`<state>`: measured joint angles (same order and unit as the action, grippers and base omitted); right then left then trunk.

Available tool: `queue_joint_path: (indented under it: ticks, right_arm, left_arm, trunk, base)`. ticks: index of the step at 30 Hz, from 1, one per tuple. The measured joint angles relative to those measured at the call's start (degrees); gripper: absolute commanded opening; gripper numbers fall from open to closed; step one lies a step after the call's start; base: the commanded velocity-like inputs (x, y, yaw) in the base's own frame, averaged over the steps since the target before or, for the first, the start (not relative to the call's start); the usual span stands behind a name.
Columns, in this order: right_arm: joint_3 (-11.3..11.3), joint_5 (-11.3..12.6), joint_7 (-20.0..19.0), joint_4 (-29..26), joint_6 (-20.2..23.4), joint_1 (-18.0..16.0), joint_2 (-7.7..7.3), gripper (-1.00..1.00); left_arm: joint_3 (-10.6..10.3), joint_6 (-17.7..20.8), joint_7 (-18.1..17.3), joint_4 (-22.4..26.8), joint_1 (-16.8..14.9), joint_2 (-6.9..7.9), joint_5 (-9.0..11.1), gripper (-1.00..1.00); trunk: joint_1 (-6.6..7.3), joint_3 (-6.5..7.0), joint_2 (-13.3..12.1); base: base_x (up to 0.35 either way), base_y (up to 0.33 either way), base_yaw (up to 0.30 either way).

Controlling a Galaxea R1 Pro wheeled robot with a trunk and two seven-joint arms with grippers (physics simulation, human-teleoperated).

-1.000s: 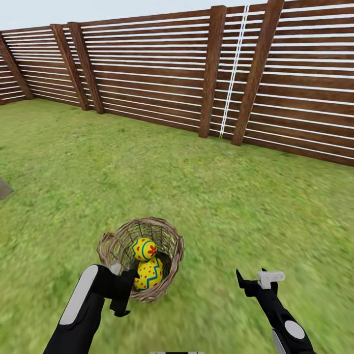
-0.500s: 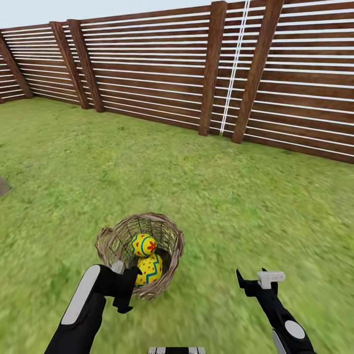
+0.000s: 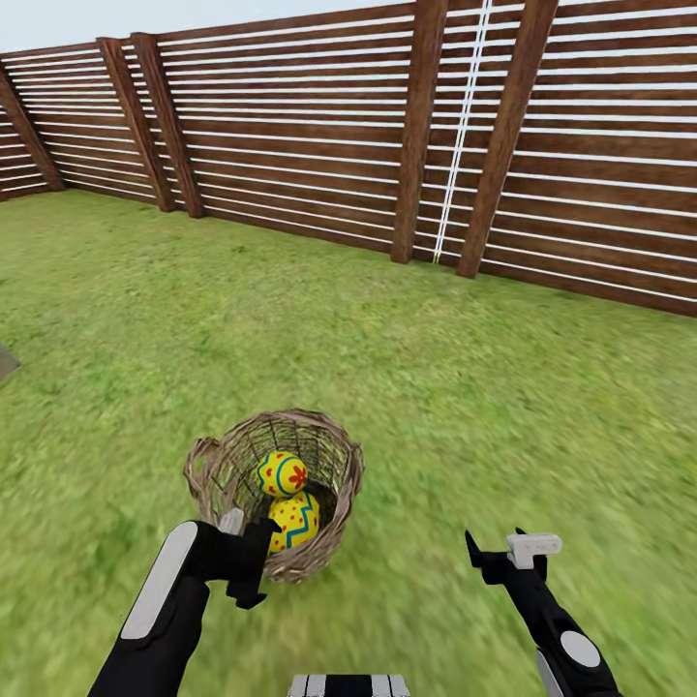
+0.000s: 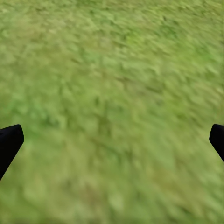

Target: Take the three Easter eggs out of the wicker basket on the lawn in the garden, then place them on the lawn next to a single tree (choose any tree) so that all three eggs are next to the same tree and none are left in the basket.

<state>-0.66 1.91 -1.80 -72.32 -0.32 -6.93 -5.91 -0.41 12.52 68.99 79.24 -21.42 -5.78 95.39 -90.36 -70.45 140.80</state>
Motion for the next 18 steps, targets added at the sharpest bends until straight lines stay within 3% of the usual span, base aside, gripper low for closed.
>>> queue_joint_path:
  ticks: [3,15,18]
  right_arm:
    - [-0.02,0.00,-0.01,0.00,0.00,0.00,0.00,1.00]
    - [0.13,0.00,0.05,0.00,-0.05,0.00,0.03,1.00]
    - [0.17,0.00,0.05,0.00,-0.07,0.00,0.03,1.00]
  left_arm:
    - [0.05,-0.07,-0.01,0.00,0.00,0.00,0.04,1.00]
    - [0.34,-0.22,0.78,0.00,0.00,-0.09,0.27,1.00]
    - [0.35,-1.06,2.32,0.04,0.00,-0.09,0.33,1.00]
  trunk:
    - [-0.66,-0.54,1.20]
    - [-0.66,-0.54,1.22]
    - [-0.66,-0.54,1.22]
  base:
    - [0.000,0.000,0.000]
    - [0.000,0.000,0.000]
    - [0.022,0.000,0.002]
